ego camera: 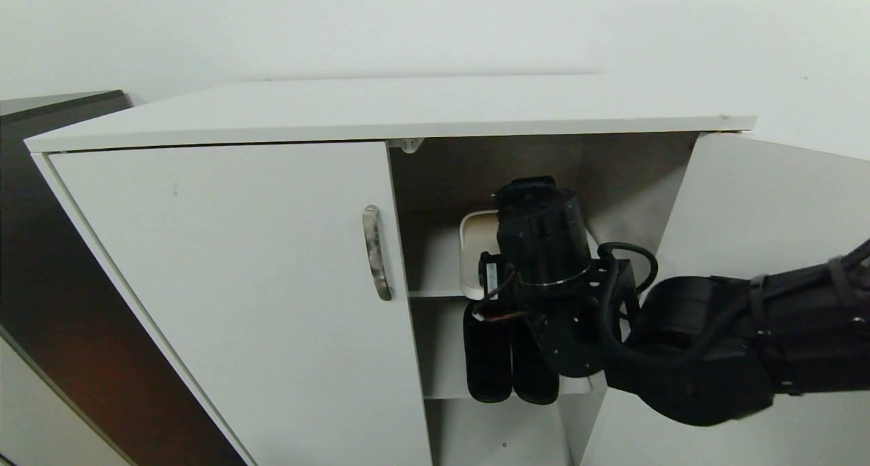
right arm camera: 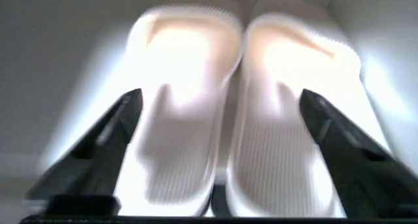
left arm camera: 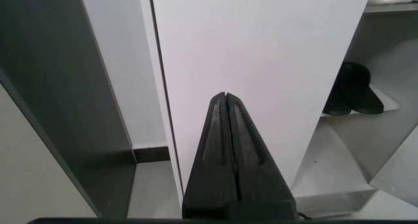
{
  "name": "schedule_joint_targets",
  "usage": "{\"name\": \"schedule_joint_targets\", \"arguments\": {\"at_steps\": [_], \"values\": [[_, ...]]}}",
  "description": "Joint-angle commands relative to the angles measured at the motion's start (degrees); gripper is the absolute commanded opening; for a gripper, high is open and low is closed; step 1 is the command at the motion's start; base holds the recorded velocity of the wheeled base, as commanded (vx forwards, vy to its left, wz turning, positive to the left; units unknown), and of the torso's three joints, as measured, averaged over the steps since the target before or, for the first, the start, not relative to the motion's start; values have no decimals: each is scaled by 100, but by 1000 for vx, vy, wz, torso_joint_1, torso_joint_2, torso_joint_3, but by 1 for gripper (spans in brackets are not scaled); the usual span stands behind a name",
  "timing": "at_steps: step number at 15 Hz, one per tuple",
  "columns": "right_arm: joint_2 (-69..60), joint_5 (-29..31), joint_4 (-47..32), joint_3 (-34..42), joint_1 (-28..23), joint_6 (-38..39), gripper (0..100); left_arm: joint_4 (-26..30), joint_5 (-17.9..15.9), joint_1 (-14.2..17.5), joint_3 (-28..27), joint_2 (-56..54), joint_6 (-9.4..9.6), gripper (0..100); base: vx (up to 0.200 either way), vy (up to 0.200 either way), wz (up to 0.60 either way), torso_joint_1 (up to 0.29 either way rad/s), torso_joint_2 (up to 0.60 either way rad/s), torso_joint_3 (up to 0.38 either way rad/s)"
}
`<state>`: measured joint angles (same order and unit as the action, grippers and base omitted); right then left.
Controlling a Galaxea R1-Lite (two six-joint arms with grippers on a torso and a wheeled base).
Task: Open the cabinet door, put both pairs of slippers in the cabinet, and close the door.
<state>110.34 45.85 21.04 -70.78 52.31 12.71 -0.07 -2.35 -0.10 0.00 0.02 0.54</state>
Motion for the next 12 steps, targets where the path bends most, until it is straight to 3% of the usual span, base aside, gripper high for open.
{"name": "schedule_joint_targets", "arguments": {"at_steps": [1,4,12], "values": [[-548,-32,348,846,183,-15,0,-1,-2,1,0,6,-1,0,0,0,0,0,0,0],[-671,-67,963,1470,183,-50,0,-1,7,1,0,6,-1,0,0,0,0,0,0,0],[-513,-76,1060,1541,227,-41,0,-1,7,1,0,6,-1,0,0,0,0,0,0,0]]}}
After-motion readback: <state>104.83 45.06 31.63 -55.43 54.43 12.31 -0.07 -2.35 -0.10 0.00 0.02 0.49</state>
